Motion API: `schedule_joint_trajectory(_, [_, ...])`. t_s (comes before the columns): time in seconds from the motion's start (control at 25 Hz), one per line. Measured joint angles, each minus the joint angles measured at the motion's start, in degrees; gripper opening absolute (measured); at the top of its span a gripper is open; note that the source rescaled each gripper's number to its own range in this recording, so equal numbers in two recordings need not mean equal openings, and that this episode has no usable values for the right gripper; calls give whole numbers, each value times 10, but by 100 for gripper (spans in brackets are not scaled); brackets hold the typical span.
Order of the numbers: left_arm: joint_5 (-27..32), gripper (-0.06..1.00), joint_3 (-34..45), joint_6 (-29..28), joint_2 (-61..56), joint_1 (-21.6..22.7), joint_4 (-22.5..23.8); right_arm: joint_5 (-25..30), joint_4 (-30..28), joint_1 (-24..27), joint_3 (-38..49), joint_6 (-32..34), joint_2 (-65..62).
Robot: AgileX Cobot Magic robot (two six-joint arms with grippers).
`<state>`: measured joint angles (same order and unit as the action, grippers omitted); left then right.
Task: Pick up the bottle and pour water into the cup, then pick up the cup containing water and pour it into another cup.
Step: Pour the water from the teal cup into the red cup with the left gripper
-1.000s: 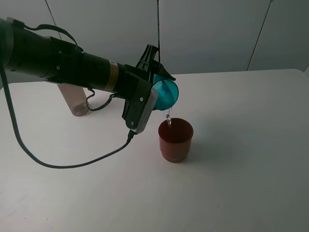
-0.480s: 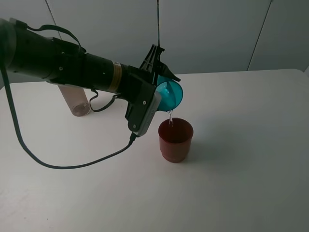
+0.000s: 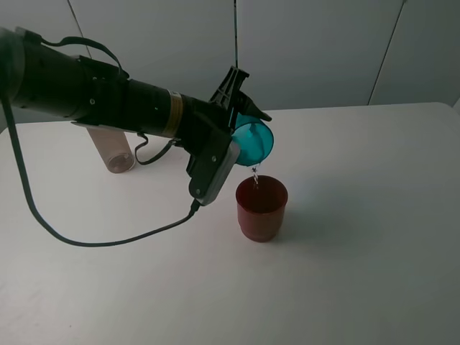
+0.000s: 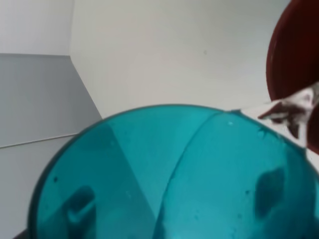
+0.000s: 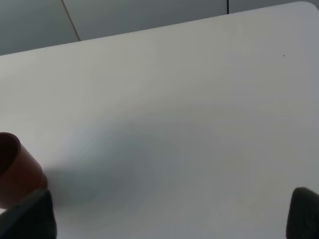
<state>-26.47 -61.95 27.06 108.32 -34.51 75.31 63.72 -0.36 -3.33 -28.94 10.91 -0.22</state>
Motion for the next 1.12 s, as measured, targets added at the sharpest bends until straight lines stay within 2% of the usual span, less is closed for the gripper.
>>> schedule_joint_trajectory(0.8, [-6,10,0,20,0,0,-8,0,0,0,0,0,0])
schedule_joint_trajectory(1.12, [-11,10,0,46,0,0,-8,0,0,0,0,0,0])
